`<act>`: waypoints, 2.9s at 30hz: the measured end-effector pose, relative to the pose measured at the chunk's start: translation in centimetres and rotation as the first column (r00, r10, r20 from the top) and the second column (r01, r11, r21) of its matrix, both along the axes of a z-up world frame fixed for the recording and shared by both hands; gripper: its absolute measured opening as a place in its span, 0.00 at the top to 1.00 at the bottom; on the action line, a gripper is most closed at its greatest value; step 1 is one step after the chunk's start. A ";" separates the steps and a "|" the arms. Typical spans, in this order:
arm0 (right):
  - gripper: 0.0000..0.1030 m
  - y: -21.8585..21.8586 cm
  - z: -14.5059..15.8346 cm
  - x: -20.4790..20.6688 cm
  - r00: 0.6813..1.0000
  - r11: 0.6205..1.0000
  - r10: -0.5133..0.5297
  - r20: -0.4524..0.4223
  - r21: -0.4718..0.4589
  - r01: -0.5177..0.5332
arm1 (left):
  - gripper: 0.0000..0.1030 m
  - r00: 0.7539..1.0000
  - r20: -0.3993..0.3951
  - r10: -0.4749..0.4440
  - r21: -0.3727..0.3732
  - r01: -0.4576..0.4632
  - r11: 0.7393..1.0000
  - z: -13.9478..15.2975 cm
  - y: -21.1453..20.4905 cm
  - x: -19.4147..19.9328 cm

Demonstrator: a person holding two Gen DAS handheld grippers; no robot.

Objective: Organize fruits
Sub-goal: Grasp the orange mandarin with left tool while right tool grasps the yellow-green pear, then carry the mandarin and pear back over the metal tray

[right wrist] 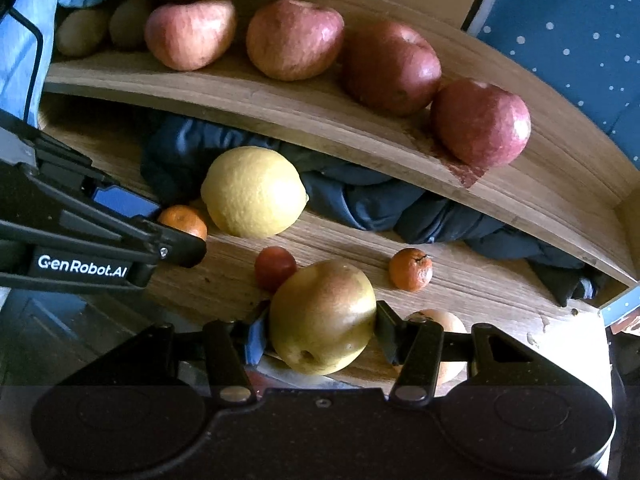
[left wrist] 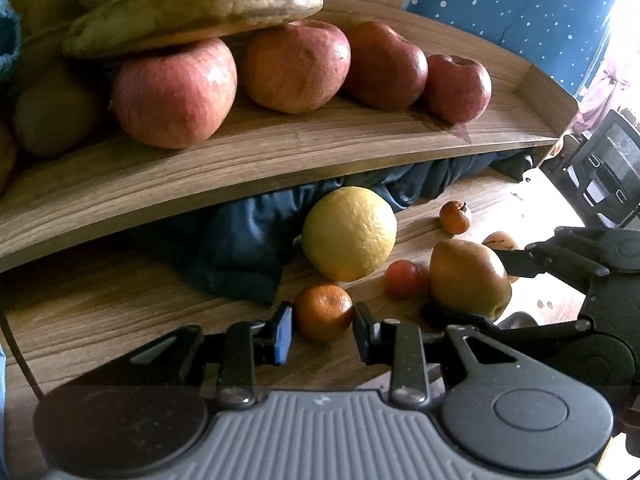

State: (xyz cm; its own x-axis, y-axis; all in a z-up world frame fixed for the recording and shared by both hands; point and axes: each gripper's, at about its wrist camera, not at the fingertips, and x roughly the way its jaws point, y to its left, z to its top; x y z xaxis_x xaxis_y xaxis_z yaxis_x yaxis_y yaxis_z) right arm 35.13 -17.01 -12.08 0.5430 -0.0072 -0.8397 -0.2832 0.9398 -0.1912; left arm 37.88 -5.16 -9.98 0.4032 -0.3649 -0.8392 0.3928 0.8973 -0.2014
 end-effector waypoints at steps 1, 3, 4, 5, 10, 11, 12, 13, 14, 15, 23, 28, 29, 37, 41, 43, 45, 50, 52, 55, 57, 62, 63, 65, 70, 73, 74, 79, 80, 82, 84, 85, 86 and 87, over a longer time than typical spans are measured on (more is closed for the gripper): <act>0.46 -0.1 0.1 -0.2 1.000 1.000 -0.003 0.007 0.008 0.003 | 0.66 1.000 0.002 0.001 -0.001 -0.001 1.000 0.1 0.0 -0.1; 0.46 -0.3 0.4 -0.5 1.000 1.000 -0.005 0.019 0.019 0.005 | 0.66 1.000 0.009 -0.001 -0.002 0.001 1.000 0.4 0.0 -0.3; 0.46 -0.4 0.7 -0.7 1.000 1.000 -0.006 0.026 0.025 0.006 | 0.66 1.000 0.013 -0.001 -0.002 0.001 1.000 0.6 -0.1 -0.5; 0.46 -0.5 0.7 -0.7 0.999 1.000 -0.006 0.033 0.031 0.005 | 0.66 1.000 0.017 -0.001 -0.002 0.001 1.000 0.8 -0.1 -0.6; 0.46 -0.9 2.0 -1.8 0.997 0.998 -0.009 0.075 0.062 0.004 | 0.66 0.999 0.041 -0.001 -0.005 0.001 1.000 1.7 -0.4 -1.5; 0.46 -0.9 2.2 -2.1 0.996 0.998 -0.008 0.083 0.064 0.003 | 0.66 0.999 0.044 -0.001 -0.006 0.002 1.000 1.9 -0.5 -1.7; 0.46 -0.9 2.5 -2.4 0.996 0.998 -0.009 0.091 0.067 0.002 | 0.66 0.999 0.050 -0.001 -0.006 0.002 1.000 2.1 -0.5 -2.0; 0.46 -1.0 2.7 -2.7 0.995 0.997 -0.009 0.097 0.072 0.002 | 0.66 0.998 0.055 -0.001 -0.006 0.001 1.000 2.3 -0.6 -2.3; 0.46 -1.0 3.0 -3.0 0.995 0.997 -0.009 0.104 0.076 0.001 | 0.66 0.998 0.059 0.000 -0.007 0.000 1.000 2.5 -0.6 -2.5; 0.46 -1.0 3.2 -3.3 0.994 0.997 -0.009 0.111 0.079 0.000 | 0.66 0.998 0.064 0.002 -0.008 -0.002 1.000 2.7 -0.7 -2.8; 0.46 -1.5 4.8 -6.8 0.990 0.994 -0.004 0.139 0.107 -0.011 | 0.66 0.997 0.079 0.017 -0.011 -0.017 1.000 3.8 -1.1 -5.7; 0.46 -2.0 4.9 -9.4 0.991 0.992 0.009 0.131 0.124 -0.025 | 0.66 0.997 0.069 0.033 -0.001 -0.033 0.999 3.8 -1.1 -8.0; 0.46 -2.1 4.9 -10.0 0.992 0.991 0.011 0.127 0.129 -0.028 | 0.66 0.997 0.068 0.037 0.002 -0.037 0.999 3.8 -1.2 -8.4; 0.46 -2.8 4.6 -13.8 0.994 0.987 0.032 0.100 0.155 -0.048 | 0.66 0.997 0.059 0.054 0.019 -0.056 0.998 3.8 -1.2 -12.2; 0.46 -3.0 4.4 -15.4 0.995 0.985 0.054 0.088 0.162 -0.067 | 0.66 0.996 0.055 0.063 0.021 -0.064 0.998 3.8 -1.4 -13.8; 0.46 -3.1 4.2 -16.2 0.995 0.984 0.063 0.081 0.163 -0.076 | 0.66 0.996 0.054 0.068 0.022 -0.070 0.997 3.8 -1.5 -14.5; 0.46 -3.2 4.0 -17.0 0.995 0.983 0.072 0.074 0.164 -0.083 | 0.66 0.996 0.053 0.072 0.024 -0.073 0.997 3.7 -1.6 -15.2; 0.46 -3.4 3.7 -18.6 0.994 0.981 0.088 0.061 0.168 -0.097 | 0.66 0.996 0.047 0.071 0.027 -0.073 0.997 3.5 -2.0 -16.9; 0.46 -3.4 3.6 -19.1 0.994 0.980 0.094 0.057 0.169 -0.103 | 0.66 0.997 0.047 0.066 0.026 -0.067 0.997 3.4 -2.2 -17.5; 0.46 -3.5 3.3 -19.7 0.993 0.979 0.102 0.052 0.170 -0.110 | 0.66 0.997 0.049 0.055 0.025 -0.056 0.998 3.4 -2.5 -18.4; 0.46 -3.5 3.2 -20.1 0.993 0.979 0.107 0.051 0.171 -0.114 | 0.66 0.998 0.049 0.050 0.025 -0.051 0.998 3.3 -2.6 -19.0; 0.46 -3.5 2.7 -20.4 0.992 0.978 0.114 0.046 0.171 -0.120 | 0.66 0.998 0.039 0.043 0.035 -0.044 0.998 2.9 -2.9 -20.1; 0.46 -3.5 2.6 -20.4 0.992 0.978 0.115 0.044 0.170 -0.121 | 0.66 0.998 0.037 0.044 0.038 -0.045 0.998 2.8 -2.9 -20.2; 0.46 -3.4 2.4 -20.5 0.992 0.978 0.120 0.043 0.167 -0.126 | 0.66 0.998 0.033 0.046 0.045 -0.047 0.998 2.7 -2.9 -20.4; 0.46 -3.4 2.2 -20.6 0.991 0.978 0.125 0.042 0.163 -0.131 | 0.66 0.999 0.017 0.044 0.063 -0.045 0.997 2.4 -3.0 -20.7; 0.46 -3.4 2.2 -20.6 0.991 0.978 0.128 0.042 0.161 -0.134 | 0.66 0.999 0.014 0.042 0.067 -0.042 0.997 2.3 -3.0 -20.9; 0.46 -3.4 2.2 -20.5 0.991 0.978 0.128 0.042 0.161 -0.133 | 0.66 0.999 0.013 0.041 0.068 -0.041 0.997 2.3 -3.1 -20.9; 0.46 -3.5 2.1 -20.5 0.991 0.978 0.128 0.041 0.163 -0.133 | 0.66 0.999 0.010 0.036 0.074 -0.037 0.997 2.2 -3.1 -21.0; 0.46 -3.5 2.1 -20.5 0.991 0.978 0.129 0.040 0.163 -0.134 | 0.66 0.999 0.009 0.036 0.075 -0.037 0.996 2.2 -3.2 -20.9; 0.46 -3.5 2.1 -20.5 0.991 0.977 0.130 0.037 0.163 -0.135 | 0.66 0.999 0.006 0.036 0.076 -0.036 0.996 2.2 -3.2 -20.9; 0.46 -3.5 2.1 -20.4 0.991 0.978 0.131 0.034 0.162 -0.134 | 0.65 0.999 0.006 0.036 0.077 -0.036 0.996 2.2 -3.1 -21.0; 0.46 -3.5 2.1 -20.4 0.991 0.978 0.130 0.033 0.161 -0.134 | 0.65 0.999 0.005 0.036 0.077 -0.036 0.996 2.1 -3.1 -20.9; 0.46 -3.4 2.0 -20.4 0.991 0.978 0.129 0.032 0.161 -0.132 | 0.65 0.999 0.005 0.035 0.077 -0.036 0.996 2.1 -3.1 -20.9; 0.46 -3.4 2.0 -20.3 0.991 0.978 0.128 0.031 0.160 -0.131 | 0.65 0.999 0.005 0.035 0.077 -0.035 0.996 2.1 -3.1 -20.9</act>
